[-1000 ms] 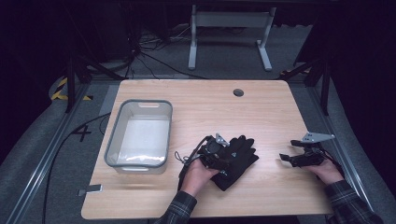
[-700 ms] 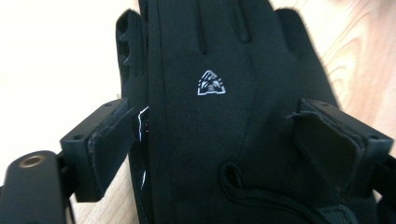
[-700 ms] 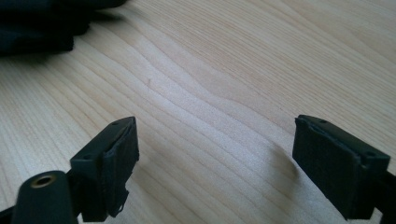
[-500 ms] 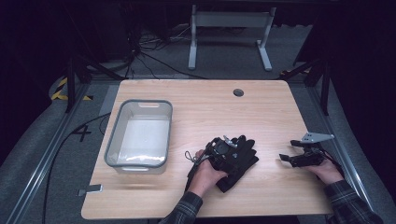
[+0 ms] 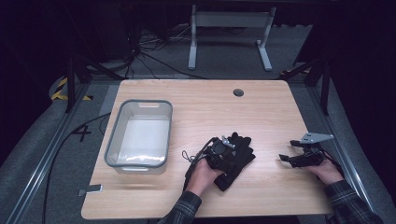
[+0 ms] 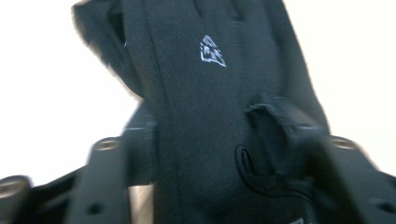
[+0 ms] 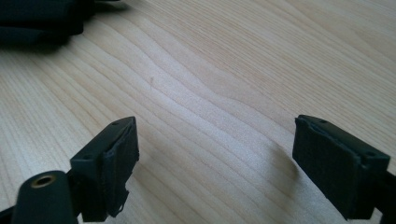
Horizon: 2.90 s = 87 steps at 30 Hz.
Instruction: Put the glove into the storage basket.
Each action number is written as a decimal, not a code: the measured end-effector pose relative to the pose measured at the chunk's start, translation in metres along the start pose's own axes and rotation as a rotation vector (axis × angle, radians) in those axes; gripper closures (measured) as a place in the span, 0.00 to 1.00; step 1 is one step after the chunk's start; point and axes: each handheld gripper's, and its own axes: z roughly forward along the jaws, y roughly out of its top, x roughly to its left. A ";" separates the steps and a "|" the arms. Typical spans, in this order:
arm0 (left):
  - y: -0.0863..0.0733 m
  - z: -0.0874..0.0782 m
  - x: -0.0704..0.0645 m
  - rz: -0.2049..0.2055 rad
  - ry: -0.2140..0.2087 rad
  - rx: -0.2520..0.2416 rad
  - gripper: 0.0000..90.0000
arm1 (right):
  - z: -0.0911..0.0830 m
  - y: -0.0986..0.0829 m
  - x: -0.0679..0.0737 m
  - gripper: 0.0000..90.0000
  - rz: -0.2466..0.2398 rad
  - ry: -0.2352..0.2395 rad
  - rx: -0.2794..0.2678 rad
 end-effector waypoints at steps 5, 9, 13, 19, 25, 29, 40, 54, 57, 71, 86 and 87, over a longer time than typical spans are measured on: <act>0.001 -0.001 0.002 -0.009 -0.036 -0.001 0.71 | 0.001 0.000 0.000 0.17 -0.001 0.004 0.004; 0.003 -0.004 0.003 -0.025 -0.051 -0.004 0.77 | 0.001 0.000 0.001 0.17 -0.005 0.006 0.011; 0.005 -0.009 0.001 -0.026 -0.054 -0.006 0.78 | 0.002 0.001 0.001 0.17 -0.006 0.009 0.019; 0.009 -0.022 -0.004 -0.017 -0.063 -0.012 0.78 | 0.003 0.001 0.001 0.17 -0.009 0.013 0.028; 0.013 -0.039 -0.001 -0.026 -0.054 -0.030 0.78 | 0.003 0.001 0.001 0.17 -0.010 0.013 0.029; 0.015 -0.053 0.002 -0.030 -0.043 -0.048 0.78 | 0.003 0.001 0.001 0.17 -0.010 0.013 0.030; 0.021 -0.092 0.015 -0.046 0.010 -0.073 0.78 | 0.003 0.001 0.001 0.17 -0.010 0.013 0.030; 0.007 -0.157 0.052 -0.113 0.101 -0.142 0.78 | 0.003 0.001 0.001 0.17 -0.010 0.014 0.029; 0.002 -0.166 0.057 -0.125 0.116 -0.150 0.78 | 0.003 0.001 0.001 0.17 -0.010 0.014 0.029; -0.044 -0.214 0.096 -0.212 0.215 -0.193 0.78 | 0.003 0.001 0.001 0.17 -0.007 0.012 0.028; -0.089 -0.220 0.135 -0.281 0.280 -0.147 0.77 | 0.003 0.001 0.001 0.17 -0.005 0.009 0.028; -0.092 -0.219 0.138 -0.285 0.281 -0.139 0.77 | 0.003 0.001 0.001 0.17 -0.005 0.009 0.028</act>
